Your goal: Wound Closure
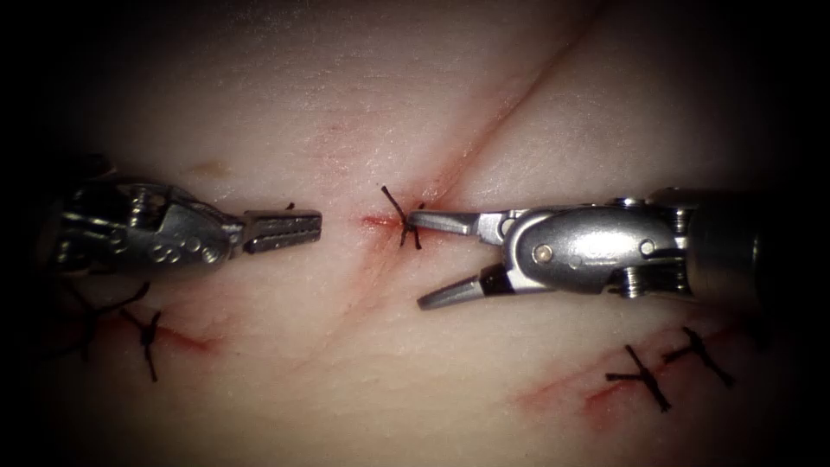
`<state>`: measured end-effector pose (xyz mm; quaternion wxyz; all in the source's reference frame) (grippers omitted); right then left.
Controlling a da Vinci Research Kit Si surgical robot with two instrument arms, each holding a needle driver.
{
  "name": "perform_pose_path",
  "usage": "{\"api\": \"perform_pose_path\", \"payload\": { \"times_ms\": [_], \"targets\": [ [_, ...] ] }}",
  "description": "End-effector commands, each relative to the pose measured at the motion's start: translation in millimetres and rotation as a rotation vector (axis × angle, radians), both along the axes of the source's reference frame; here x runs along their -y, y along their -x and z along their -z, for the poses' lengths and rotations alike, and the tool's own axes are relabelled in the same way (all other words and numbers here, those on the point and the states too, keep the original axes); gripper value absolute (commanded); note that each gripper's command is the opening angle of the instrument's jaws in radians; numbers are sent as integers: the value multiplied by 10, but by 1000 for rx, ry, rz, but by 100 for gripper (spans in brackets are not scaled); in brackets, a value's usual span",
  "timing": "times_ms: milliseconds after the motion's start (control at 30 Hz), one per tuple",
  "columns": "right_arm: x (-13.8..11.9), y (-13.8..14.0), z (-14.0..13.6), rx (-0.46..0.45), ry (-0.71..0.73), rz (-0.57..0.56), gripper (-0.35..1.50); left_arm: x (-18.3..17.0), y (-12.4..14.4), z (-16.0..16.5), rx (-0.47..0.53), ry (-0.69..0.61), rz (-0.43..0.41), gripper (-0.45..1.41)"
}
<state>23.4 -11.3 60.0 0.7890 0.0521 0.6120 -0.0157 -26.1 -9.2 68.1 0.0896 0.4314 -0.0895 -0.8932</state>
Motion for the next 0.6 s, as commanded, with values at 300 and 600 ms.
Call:
{"api": "perform_pose_path", "payload": {
  "times_ms": [300,600],
  "targets": [
    [9,41,17,43,7,-72,148,-14,-8,-57,-4,-68,82,-45],
    [18,45,14,49,22,-85,146,-17,-30,-102,-41,-268,167,-10]
  ]
}}
